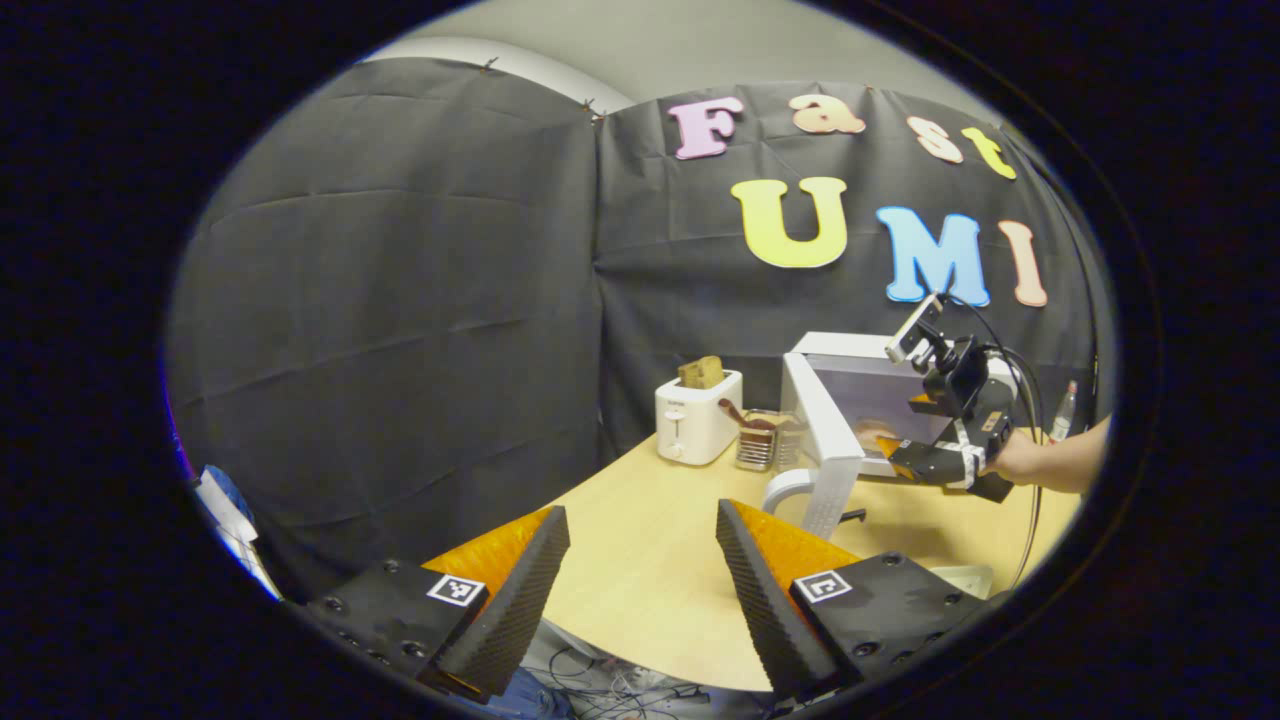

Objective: Open the microwave oven with the left hand, put the food in, and close the microwave oven.

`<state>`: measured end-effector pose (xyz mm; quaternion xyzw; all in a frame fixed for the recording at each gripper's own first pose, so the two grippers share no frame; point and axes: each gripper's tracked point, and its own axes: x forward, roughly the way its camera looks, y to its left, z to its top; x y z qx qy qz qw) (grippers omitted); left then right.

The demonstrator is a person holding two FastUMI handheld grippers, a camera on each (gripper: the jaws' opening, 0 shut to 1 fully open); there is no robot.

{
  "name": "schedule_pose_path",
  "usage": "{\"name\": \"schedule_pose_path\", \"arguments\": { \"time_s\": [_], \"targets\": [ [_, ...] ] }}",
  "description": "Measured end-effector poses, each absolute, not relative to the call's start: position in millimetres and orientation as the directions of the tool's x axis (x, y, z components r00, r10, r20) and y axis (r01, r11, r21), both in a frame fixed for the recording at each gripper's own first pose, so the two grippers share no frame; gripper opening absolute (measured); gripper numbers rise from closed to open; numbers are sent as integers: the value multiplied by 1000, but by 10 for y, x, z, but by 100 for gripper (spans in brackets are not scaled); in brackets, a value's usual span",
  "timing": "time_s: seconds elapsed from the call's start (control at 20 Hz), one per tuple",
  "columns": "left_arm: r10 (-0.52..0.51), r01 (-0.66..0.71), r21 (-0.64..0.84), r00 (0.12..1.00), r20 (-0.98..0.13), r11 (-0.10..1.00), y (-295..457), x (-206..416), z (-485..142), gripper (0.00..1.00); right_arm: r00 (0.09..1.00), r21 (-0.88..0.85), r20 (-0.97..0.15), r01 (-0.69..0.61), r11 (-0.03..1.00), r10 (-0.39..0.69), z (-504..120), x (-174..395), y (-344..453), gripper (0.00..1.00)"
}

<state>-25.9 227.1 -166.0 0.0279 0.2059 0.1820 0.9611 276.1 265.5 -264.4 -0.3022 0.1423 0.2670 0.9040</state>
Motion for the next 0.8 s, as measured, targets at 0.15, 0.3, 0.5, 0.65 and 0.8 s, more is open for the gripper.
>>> {"name": "schedule_pose_path", "arguments": {
  "time_s": [0.15,0.3,0.5,0.65,0.8],
  "targets": [
    [299,-287,89,877,-377,954,2249,-94,-1754,96,827,-397,-398,-545,739,397,-2337,2403,2470,98],
    [250,-238,78,894,-373,968,2265,23,-1872,96,854,-358,-367,-495,792,369,-2034,2077,2204,97],
    [195,-183,69,902,-386,981,2349,216,-2121,98,865,-258,-336,-464,847,372,-1692,1567,2019,97],
    [166,-154,62,908,-384,986,2360,324,-2230,82,885,-227,-321,-418,879,338,-1525,1247,1897,97],
    [133,-115,68,909,-395,991,2312,477,-2389,61,916,-234,-296,-345,909,271,-1424,1001,1703,97]
  ]
}}
